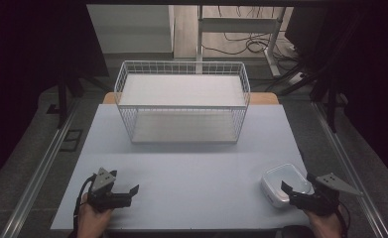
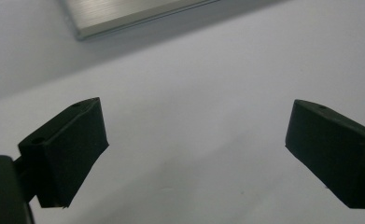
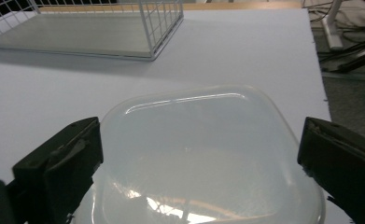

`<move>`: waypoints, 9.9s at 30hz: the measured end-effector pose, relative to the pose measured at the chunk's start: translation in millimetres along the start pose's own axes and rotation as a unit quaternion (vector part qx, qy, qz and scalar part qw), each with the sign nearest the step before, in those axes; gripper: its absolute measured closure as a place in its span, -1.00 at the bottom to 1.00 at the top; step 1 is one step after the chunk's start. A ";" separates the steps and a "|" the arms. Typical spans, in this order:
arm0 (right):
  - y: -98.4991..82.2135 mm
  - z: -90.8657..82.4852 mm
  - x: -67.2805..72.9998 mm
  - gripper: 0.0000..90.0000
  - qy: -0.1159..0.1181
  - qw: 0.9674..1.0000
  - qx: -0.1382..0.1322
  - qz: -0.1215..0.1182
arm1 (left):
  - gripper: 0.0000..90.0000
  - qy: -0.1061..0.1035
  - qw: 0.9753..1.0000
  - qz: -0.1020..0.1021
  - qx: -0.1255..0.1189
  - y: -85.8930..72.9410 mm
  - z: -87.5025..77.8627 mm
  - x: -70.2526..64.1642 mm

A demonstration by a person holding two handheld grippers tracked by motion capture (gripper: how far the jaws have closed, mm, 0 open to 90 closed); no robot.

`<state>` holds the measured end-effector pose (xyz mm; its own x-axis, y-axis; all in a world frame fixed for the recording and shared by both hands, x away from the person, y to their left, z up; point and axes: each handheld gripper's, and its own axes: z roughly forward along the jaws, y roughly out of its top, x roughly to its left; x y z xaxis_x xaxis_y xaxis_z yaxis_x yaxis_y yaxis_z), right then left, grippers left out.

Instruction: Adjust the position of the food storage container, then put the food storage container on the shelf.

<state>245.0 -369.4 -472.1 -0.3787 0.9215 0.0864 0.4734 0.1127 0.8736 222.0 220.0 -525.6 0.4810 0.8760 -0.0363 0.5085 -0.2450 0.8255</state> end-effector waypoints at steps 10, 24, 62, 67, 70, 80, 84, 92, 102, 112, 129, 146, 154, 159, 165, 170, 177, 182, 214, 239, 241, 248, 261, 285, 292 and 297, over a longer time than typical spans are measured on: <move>-0.4 1.6 1.3 -1.00 -0.005 1.000 0.017 0.000 | -0.90 -0.021 1.000 -0.004 -0.019 2.8 -2.0 -3.7; 7.9 -2.3 -2.1 -0.25 -0.007 0.999 0.037 0.029 | -0.91 -0.018 1.000 0.006 -0.018 1.2 -1.4 -4.6; 5.4 2.7 -27.8 0.98 -0.020 0.993 0.116 0.012 | -0.87 -0.034 0.999 -0.009 -0.016 -0.4 -0.6 -2.3; 5.4 5.4 -19.6 0.98 0.000 0.992 0.123 0.006 | -0.86 -0.038 0.999 -0.006 -0.022 0.0 -1.5 -2.5; 6.1 8.9 -12.2 0.98 0.015 0.992 0.128 0.000 | -0.86 -0.039 0.999 -0.006 -0.022 0.2 -1.7 -2.9; 4.7 23.3 15.0 0.98 0.061 0.987 0.150 -0.017 | -0.83 -0.043 0.999 -0.010 -0.023 -0.2 -1.9 -1.7; 4.9 31.5 27.0 0.98 0.081 0.984 0.156 -0.017 | -0.83 -0.045 0.999 -0.012 -0.024 -0.2 -2.1 -1.3; 6.3 50.2 53.2 0.98 0.117 0.978 0.170 -0.033 | -0.83 -0.046 0.999 -0.013 -0.023 0.0 -2.0 -1.5; 10.1 72.2 86.2 0.98 0.162 0.970 0.177 -0.049 | -0.83 -0.052 0.998 -0.015 -0.010 0.5 -0.5 -3.3; 12.9 92.2 121.0 0.98 0.207 0.959 0.185 -0.061 | -0.83 -0.057 0.998 -0.005 -0.004 1.7 0.8 -7.1; 19.5 106.6 157.0 0.93 0.231 0.953 0.170 -0.095 | -0.83 -0.068 0.998 -0.002 0.001 2.9 2.1 -10.9; 3.9 97.3 123.6 -0.83 0.178 0.969 0.098 -0.143 | -0.90 -0.069 0.998 0.007 0.007 2.3 5.8 -12.3; 0.9 99.8 123.2 -0.90 0.169 0.967 0.102 -0.163 | -0.89 -0.074 0.997 -0.001 0.002 3.6 3.7 -11.6; 5.4 98.1 122.2 -0.90 0.189 0.969 0.088 -0.133 | -0.89 -0.094 0.996 -0.012 -0.001 6.6 3.2 -13.8; 13.2 95.2 125.6 -0.93 0.204 0.968 0.082 -0.120 | -0.95 -0.119 0.993 0.002 0.000 16.2 6.5 -29.2; 21.9 91.8 131.7 -0.98 0.221 0.968 0.070 -0.096 | -0.97 -0.156 0.988 0.006 -0.007 24.5 7.8 -35.1; 32.0 93.6 146.5 -0.99 0.255 0.959 0.088 -0.088 | -0.90 -0.183 0.983 0.017 -0.007 43.7 17.9 -48.2; 36.8 102.8 168.1 -0.87 0.261 0.953 0.106 -0.113 | -0.85 -0.195 0.980 0.024 0.009 56.1 36.6 -55.7; 26.6 86.6 170.4 0.74 0.268 0.952 0.146 -0.032 | 0.72 -0.202 0.978 -0.055 0.021 40.3 16.5 -64.6; 64.6 105.2 171.3 0.75 0.244 0.966 0.064 -0.061 | 0.77 -0.164 0.984 -0.055 -0.034 76.9 22.9 -44.4; 69.3 110.8 170.3 0.75 0.243 0.966 0.059 -0.059 | 0.77 -0.161 0.985 -0.052 -0.038 83.3 25.7 -39.5; 85.0 134.3 164.6 0.74 0.237 0.969 0.048 -0.056 | 0.77 -0.150 0.986 -0.056 -0.052 102.6 47.3 -20.2; 94.7 183.8 152.5 0.74 0.211 0.975 0.055 -0.044 | 0.76 -0.135 0.987 -0.076 -0.042 113.7 92.2 3.3; 97.0 219.6 144.0 0.65 0.193 0.978 0.073 -0.036 | 0.71 -0.119 0.988 -0.096 -0.031 115.0 123.6 14.0; 99.3 227.2 146.1 0.50 0.179 0.980 0.073 -0.038 | 0.71 -0.114 0.988 -0.093 -0.036 117.9 127.7 14.6; 102.4 228.2 147.6 0.47 0.159 0.984 0.060 -0.050 | 0.63 -0.103 0.989 -0.094 -0.040 121.8 131.2 15.6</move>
<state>419.0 -137.0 -479.2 -0.6498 0.7420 0.1648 0.5045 0.2589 0.8237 385.2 149.3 -499.6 0.5227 0.7977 -0.3008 0.5482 -0.0442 0.8352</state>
